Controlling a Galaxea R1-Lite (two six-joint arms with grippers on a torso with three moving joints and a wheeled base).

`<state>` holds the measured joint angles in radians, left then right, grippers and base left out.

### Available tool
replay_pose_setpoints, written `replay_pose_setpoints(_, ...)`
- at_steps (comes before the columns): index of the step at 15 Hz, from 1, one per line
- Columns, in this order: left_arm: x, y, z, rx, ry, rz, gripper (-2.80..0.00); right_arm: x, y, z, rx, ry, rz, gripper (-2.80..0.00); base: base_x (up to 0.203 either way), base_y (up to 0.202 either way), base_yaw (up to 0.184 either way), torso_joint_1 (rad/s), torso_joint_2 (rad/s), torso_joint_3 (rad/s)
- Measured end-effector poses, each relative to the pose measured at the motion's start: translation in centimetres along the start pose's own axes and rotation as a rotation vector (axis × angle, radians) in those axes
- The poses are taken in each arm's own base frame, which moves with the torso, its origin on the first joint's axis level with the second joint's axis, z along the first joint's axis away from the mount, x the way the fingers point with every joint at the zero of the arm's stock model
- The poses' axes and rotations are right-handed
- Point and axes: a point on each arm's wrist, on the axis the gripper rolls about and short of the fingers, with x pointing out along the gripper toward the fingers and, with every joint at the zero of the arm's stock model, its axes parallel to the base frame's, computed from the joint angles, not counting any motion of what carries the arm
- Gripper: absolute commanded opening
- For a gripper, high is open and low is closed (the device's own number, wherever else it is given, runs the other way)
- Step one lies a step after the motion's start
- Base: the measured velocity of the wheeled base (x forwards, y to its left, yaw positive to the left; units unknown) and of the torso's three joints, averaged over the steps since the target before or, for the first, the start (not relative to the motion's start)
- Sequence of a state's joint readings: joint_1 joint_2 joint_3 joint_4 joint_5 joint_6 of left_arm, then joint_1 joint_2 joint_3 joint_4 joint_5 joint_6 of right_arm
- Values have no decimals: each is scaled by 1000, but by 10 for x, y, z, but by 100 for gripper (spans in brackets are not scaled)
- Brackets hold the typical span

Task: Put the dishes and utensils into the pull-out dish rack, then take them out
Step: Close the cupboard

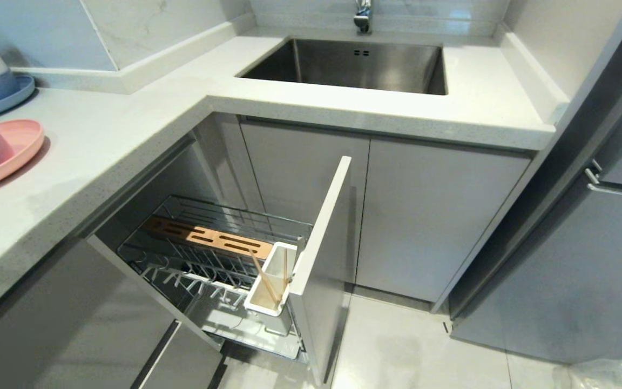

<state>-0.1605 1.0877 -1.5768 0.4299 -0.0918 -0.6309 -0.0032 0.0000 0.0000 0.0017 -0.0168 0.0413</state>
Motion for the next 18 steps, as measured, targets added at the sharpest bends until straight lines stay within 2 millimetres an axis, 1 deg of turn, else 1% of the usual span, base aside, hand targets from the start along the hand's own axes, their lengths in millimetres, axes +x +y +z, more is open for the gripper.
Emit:
replay_pose_setpoints(2,21,-4,-12,23,121,-60,-280,0,0,0,0,0,0,-280,0,0,0,0,0,0)
replay_pose_setpoints(4,51,-7,-28,40,239,-92,-280,0,0,0,0,0,0,-280,0,0,0,0,0,0)
replay_pose_setpoints(6,82,-14,-51,61,357,-120,-280,0,0,0,0,0,0,-280,0,0,0,0,0,0)
replay_pose_setpoints(9,126,-30,-92,114,524,-167,-280,0,0,0,0,0,0,-280,0,0,0,0,0,0)
replay_pose_setpoints(11,152,-40,-126,168,634,-191,-280,0,0,0,0,0,0,-280,0,0,0,0,0,0)
replay_pose_setpoints(14,174,-52,-173,208,784,-215,-280,0,0,0,0,0,0,-280,0,0,0,0,0,0)
replay_pose_setpoints(16,181,-55,-200,234,898,-194,-280,0,0,0,0,0,0,-280,0,0,0,0,0,0)
replay_pose_setpoints(18,187,-55,-223,262,988,-162,-280,0,0,0,0,0,0,-280,0,0,0,0,0,0)
